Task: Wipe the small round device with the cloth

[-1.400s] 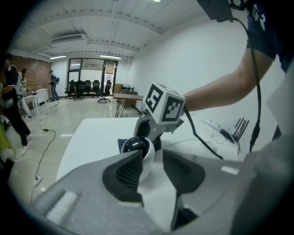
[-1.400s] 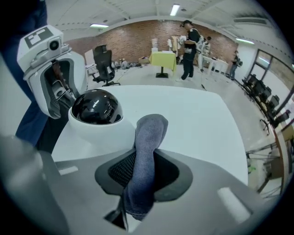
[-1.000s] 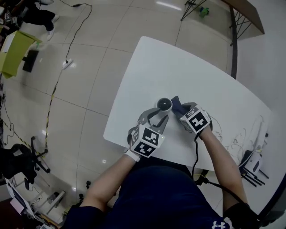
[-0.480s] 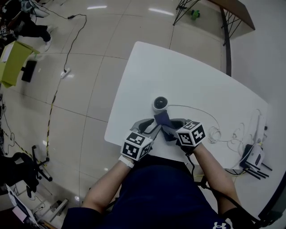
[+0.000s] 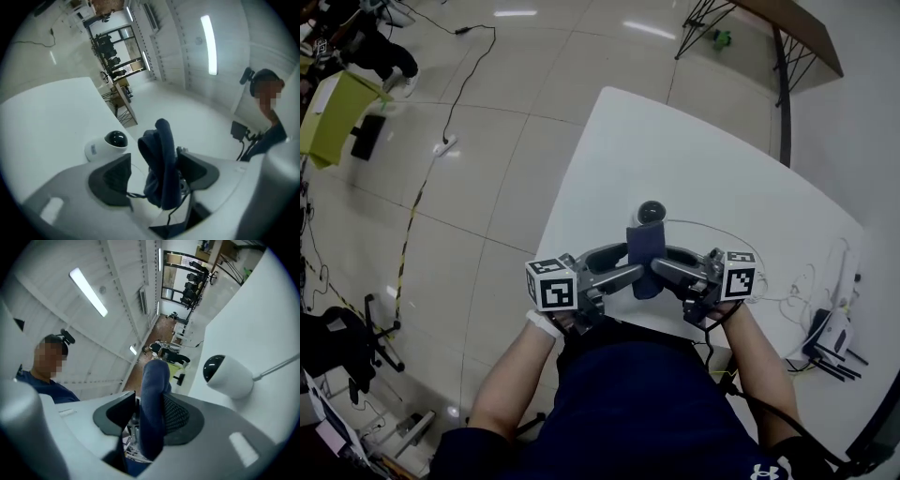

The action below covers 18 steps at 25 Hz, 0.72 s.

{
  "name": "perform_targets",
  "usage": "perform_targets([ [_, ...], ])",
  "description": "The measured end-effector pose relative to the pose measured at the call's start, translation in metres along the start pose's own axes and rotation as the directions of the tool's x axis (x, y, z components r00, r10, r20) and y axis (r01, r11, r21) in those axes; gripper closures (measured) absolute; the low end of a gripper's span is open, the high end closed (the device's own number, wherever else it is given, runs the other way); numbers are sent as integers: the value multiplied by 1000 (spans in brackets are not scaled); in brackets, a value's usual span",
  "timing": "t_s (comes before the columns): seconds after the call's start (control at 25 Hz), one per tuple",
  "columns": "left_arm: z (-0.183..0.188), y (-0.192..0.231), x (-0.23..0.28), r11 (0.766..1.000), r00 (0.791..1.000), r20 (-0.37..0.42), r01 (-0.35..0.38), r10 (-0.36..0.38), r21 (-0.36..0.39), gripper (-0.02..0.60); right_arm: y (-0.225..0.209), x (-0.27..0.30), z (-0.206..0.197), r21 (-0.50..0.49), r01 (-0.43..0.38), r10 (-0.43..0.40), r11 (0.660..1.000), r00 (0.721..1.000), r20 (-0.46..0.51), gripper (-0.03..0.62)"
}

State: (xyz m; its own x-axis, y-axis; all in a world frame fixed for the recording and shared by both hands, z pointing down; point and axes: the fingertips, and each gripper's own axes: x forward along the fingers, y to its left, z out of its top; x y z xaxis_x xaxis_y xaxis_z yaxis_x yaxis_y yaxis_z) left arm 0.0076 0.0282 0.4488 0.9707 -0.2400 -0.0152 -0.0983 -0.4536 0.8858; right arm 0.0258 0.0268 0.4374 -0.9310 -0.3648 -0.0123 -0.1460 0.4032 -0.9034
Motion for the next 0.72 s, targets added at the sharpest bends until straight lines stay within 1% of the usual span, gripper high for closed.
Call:
perform_targets([
  [0.08,1,-4,-1,1000,1000,-11,26,-26,2,256,8,2,2,3,-36,36,999,999,10,420],
  [0.16,-2,-3,-1,1000,999,-30,15,-14,19,259,11,4,1,-6,-36,36,999,999,6,425],
  [0.2,-5,0,-1,1000,999,-35,3,-2,25,272,11,5,0,-7,-27,27,1000,1000,6,441],
  [0.28,-9,5,-1,1000,999,-31,-13,14,20,341,4,7,-4,-11,14,-14,1000,1000,4,486],
  [0.32,-11,7,-1,1000,1000,-23,-19,19,12,354,1,8,-6,-14,35,-35,999,999,1,491],
  [0.4,-12,11,0,1000,1000,-12,-27,27,0,370,-3,10,-9,-13,53,-53,999,999,1,495],
  [0.52,-15,14,1,999,999,-8,-34,34,-5,448,-3,10,-10,-4,53,-53,999,999,8,467],
  [0.6,-15,14,2,999,999,-2,-48,48,10,476,-3,5,-7,2,54,-54,999,998,27,467],
  [0.72,-5,16,-2,991,994,25,-106,104,76,486,-6,-7,6,-17,87,-86,996,993,78,465],
])
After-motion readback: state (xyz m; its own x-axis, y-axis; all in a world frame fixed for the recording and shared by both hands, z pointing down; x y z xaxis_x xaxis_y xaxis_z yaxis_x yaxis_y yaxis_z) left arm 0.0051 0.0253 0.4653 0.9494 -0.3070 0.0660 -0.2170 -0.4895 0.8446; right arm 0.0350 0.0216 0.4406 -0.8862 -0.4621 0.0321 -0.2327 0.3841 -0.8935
